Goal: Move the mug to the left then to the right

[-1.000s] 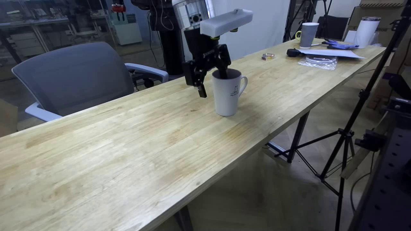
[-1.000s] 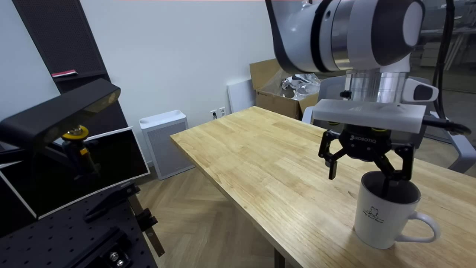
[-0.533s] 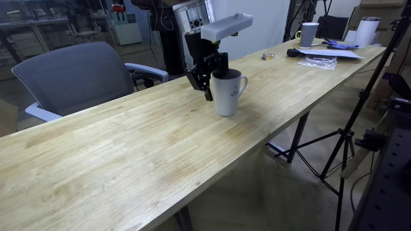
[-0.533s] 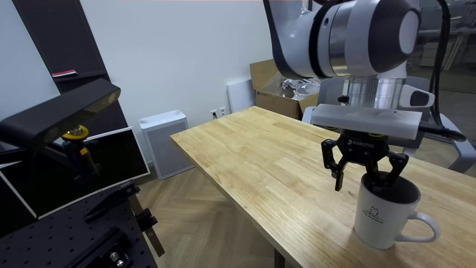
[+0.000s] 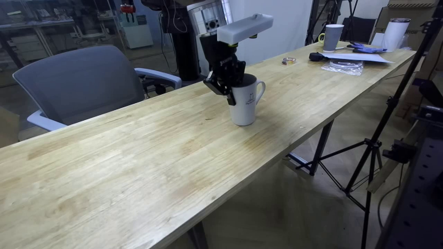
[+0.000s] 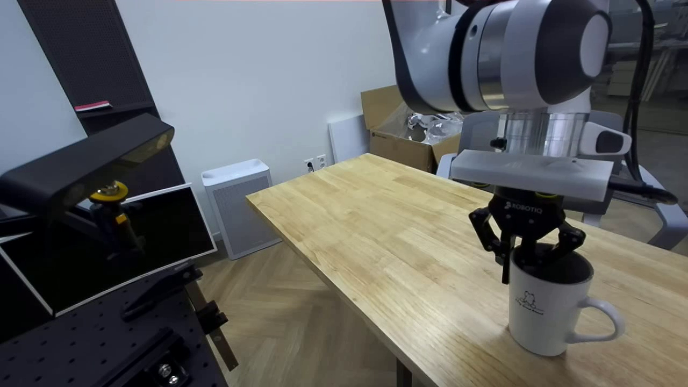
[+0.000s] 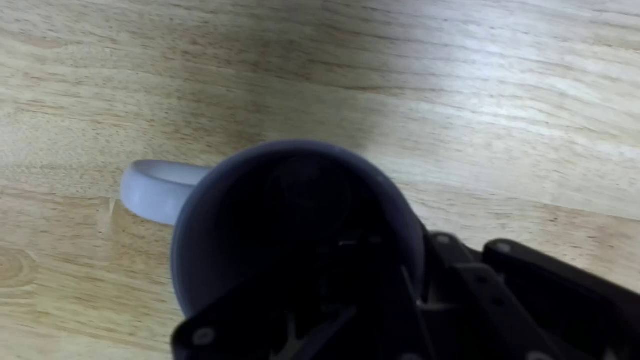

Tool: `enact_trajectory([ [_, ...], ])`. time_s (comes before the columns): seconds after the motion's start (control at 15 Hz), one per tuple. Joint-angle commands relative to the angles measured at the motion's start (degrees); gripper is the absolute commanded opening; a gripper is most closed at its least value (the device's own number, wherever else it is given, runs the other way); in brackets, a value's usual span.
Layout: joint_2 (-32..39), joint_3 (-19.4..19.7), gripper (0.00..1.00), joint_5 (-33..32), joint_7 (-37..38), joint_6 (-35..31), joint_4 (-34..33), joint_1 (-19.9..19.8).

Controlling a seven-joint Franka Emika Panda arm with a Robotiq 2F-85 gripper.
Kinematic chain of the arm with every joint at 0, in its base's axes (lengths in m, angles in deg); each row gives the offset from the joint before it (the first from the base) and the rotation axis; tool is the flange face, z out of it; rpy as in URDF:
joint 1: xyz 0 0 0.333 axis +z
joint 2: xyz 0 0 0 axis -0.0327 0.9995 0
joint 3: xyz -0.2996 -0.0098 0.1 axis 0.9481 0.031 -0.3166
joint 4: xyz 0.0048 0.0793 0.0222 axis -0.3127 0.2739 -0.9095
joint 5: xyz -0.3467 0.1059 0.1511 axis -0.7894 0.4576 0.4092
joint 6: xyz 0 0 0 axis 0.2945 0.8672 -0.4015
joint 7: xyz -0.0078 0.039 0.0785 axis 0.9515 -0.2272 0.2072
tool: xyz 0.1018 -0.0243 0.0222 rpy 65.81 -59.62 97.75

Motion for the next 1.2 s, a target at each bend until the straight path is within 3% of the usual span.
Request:
enact_trajectory([
  [0.0,0.5,0.0,0.03,0.0,1.1,1.3,-1.6,-0.1],
  [1.13,-1.1,-1.7,0.03,3.7,-1.0,6.6,-10.1,-2.6],
])
